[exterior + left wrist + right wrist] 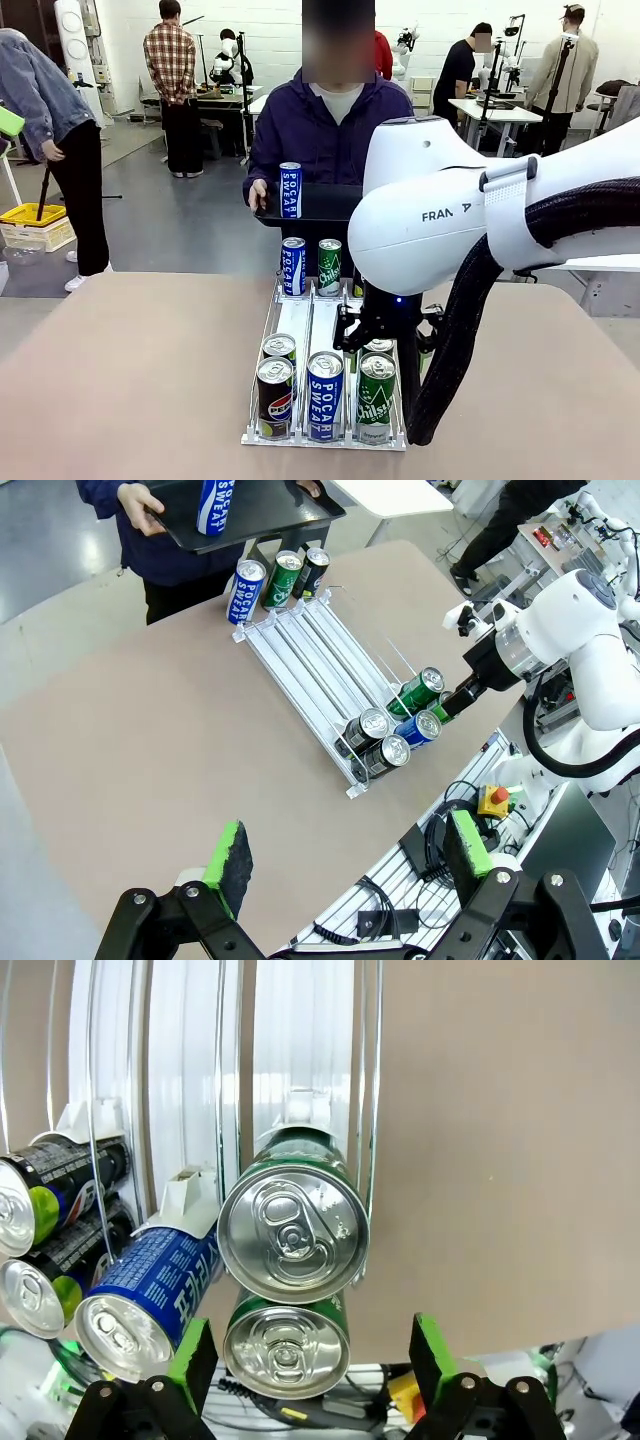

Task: Retrieve and hand over the desired beverage to the person.
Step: Pick up another can of the same type that the person held from the Automatic Can Dispenser.

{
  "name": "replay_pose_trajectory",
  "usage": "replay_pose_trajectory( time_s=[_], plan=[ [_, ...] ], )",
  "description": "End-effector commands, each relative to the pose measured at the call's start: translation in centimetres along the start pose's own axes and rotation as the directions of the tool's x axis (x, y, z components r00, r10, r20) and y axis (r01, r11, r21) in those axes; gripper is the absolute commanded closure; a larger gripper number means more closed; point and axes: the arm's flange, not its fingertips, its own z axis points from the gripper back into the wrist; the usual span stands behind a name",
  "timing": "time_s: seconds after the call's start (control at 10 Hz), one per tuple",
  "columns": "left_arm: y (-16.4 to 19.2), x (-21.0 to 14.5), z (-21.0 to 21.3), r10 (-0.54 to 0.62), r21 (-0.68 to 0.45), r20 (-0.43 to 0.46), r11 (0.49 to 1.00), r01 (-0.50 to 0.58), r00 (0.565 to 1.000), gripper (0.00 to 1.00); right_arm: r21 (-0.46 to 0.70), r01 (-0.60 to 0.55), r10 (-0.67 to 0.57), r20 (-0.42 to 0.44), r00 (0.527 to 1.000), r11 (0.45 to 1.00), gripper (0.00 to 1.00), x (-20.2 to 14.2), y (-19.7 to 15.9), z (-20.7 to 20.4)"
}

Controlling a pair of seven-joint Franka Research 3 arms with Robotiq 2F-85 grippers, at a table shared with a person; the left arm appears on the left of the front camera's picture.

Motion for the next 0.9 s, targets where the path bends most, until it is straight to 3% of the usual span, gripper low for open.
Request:
replay_pose_trajectory(
  time_s=[0.0, 0.3, 0.8],
  plan=[
    [0.07, 0.0, 0.1, -0.005, -0.018, 0.008, 1.0, 0.005, 1.0, 0.0, 0.002, -0.021, 0.021, 0.001, 1.0, 1.0, 0.0, -0.13, -0.13, -0.64],
    [0.07, 0.0, 0.1, -0.005, -0.018, 0.008, 1.0, 0.005, 1.0, 0.0, -0.023, -0.011, 0.01, -0.039, 0.999, 1.0, 0.0, -0.14, 0.22, -0.99],
    [0.07, 0.0, 0.1, -0.005, -0.018, 0.008, 1.0, 0.005, 1.0, 0.0, -0.021, -0.05, 0.049, -0.029, 0.998, 0.999, 0.0, 0.13, 0.38, -1.41]
  ],
)
